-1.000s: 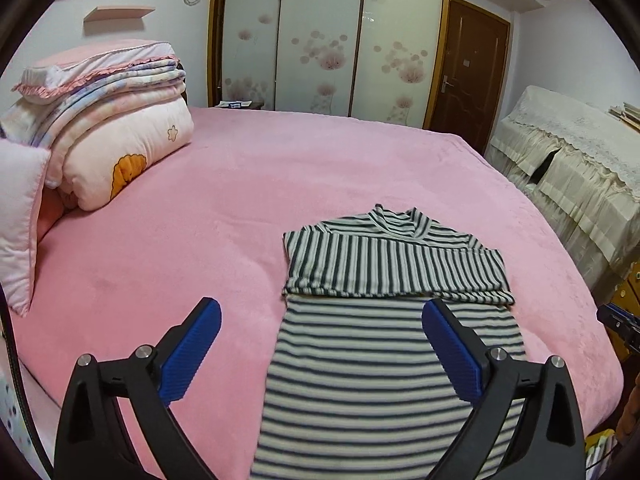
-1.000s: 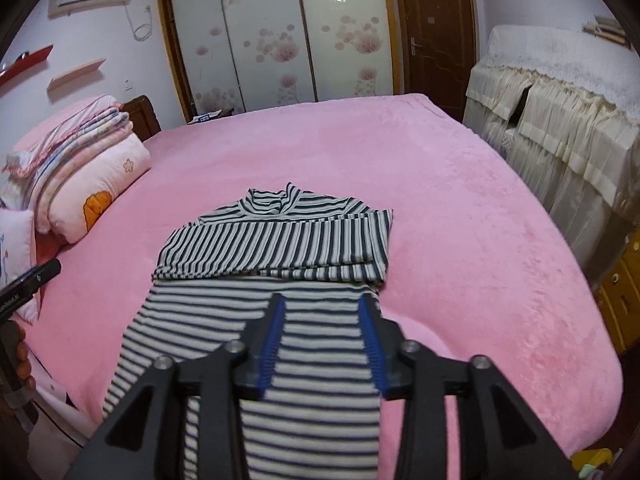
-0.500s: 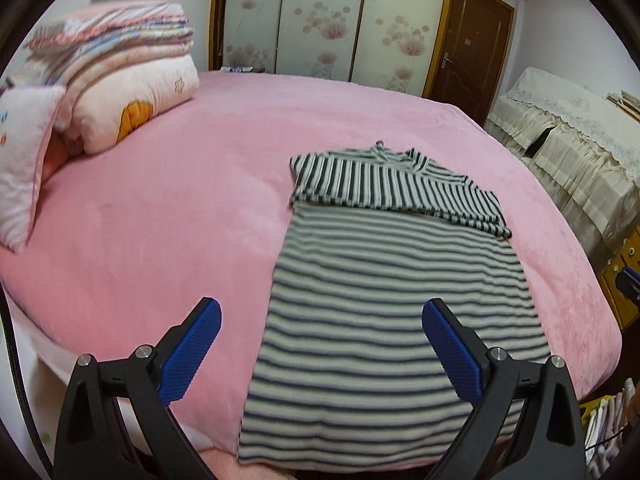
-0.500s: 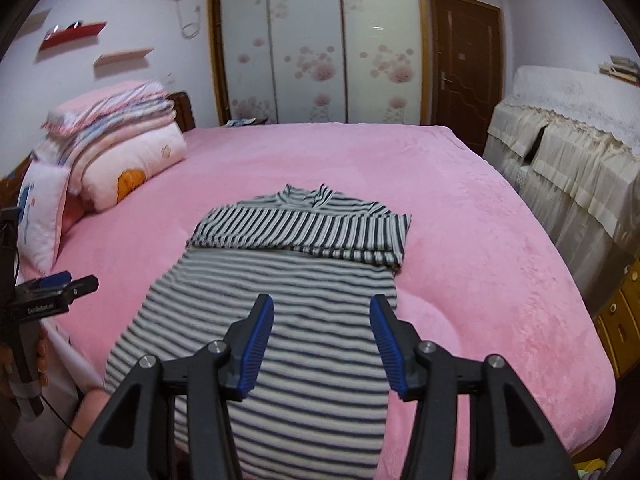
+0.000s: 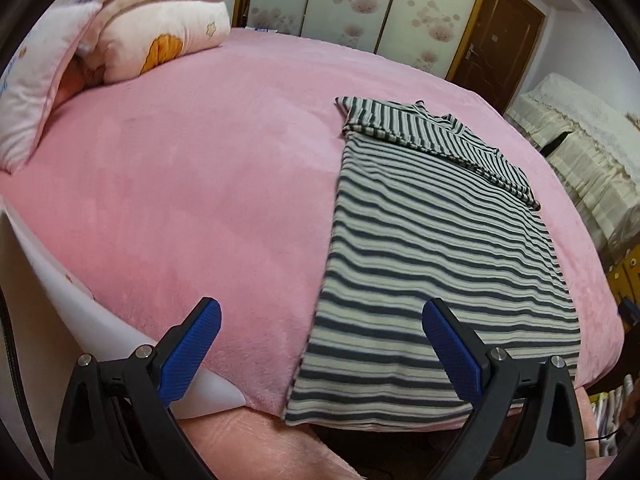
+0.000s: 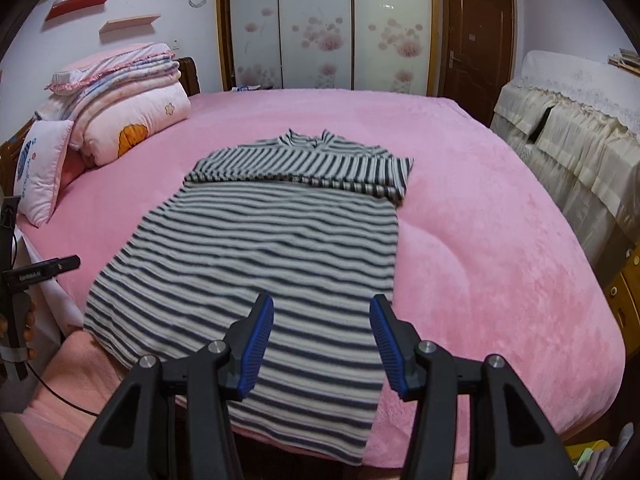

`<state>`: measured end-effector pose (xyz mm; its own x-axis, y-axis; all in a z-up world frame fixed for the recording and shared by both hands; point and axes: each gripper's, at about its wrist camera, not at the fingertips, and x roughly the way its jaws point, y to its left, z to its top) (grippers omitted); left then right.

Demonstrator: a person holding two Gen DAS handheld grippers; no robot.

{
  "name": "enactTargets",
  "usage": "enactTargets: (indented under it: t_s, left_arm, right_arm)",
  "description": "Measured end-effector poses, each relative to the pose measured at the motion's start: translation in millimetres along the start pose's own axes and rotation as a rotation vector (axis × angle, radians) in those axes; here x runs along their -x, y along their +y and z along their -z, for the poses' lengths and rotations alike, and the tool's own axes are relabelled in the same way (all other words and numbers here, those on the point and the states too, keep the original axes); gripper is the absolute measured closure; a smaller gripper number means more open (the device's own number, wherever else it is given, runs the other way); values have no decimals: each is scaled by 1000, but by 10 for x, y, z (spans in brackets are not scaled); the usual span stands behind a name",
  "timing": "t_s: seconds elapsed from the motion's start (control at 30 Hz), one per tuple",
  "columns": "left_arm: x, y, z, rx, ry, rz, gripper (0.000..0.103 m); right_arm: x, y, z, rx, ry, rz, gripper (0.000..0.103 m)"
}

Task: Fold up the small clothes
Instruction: 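Move both grippers to the shirt hem, then grasp the hem with the left gripper while the right gripper grasps the hem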

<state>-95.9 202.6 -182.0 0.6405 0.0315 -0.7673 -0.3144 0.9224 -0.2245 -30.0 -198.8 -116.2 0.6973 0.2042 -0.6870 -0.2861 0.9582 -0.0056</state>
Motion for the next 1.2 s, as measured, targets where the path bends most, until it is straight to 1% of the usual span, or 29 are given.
enactTargets:
  t_s: [0.07,0.17,0.23,0.4,0.5,0.57,0.63,0.7,0.73,0.77,0.9,1.03,1.13,1.2]
  left_arm:
    - [-61,52,51,-6,22,14,3]
    - [-193,76,134,-37,82,29,3]
    - [-254,78,183,-54,116,56,4]
    - [-388,64,290,-90,177,119,11]
    - [-491,13,328,-114,221,137,14]
    - [-526,6,364,-126,239,146,16]
    - [-556,8,397,-133,255,160,16]
    - [-573,27,416,-129,265,180,16]
    - [-579,37,419,-127,268,189,16]
    - [-582,46,431,-126,273,202,16]
    - [-613,46,478,-153,311,234,19]
    - [-608,41,509,-165,322,250,21]
    - [-610,56,531,-152,329,265,28]
    - [-597,88,535,-149,332,268,39]
  right_arm:
    - [-40,-40,98,-14,17,-14,53]
    - [-106,-103,253,-26,50,-47,53]
    - [-151,-148,349,-13,81,-73,53]
    - [-229,-378,599,-37,165,-95,53]
    - [-297,-492,721,-76,210,-105,53]
    - [-373,-537,786,-107,258,-126,53]
    - [-431,-544,837,-104,284,-133,54]
    - [-501,-541,880,-98,319,-142,61]
    - [-541,-559,898,-111,341,-160,62]
    - [-561,-571,912,-120,352,-167,64]
    - [-633,-602,962,-145,394,-181,66]
    - [-668,-587,1001,-140,424,-196,68]
    - [-670,-567,1019,-134,432,-201,68]
    - [-677,-562,1015,-134,435,-205,68]
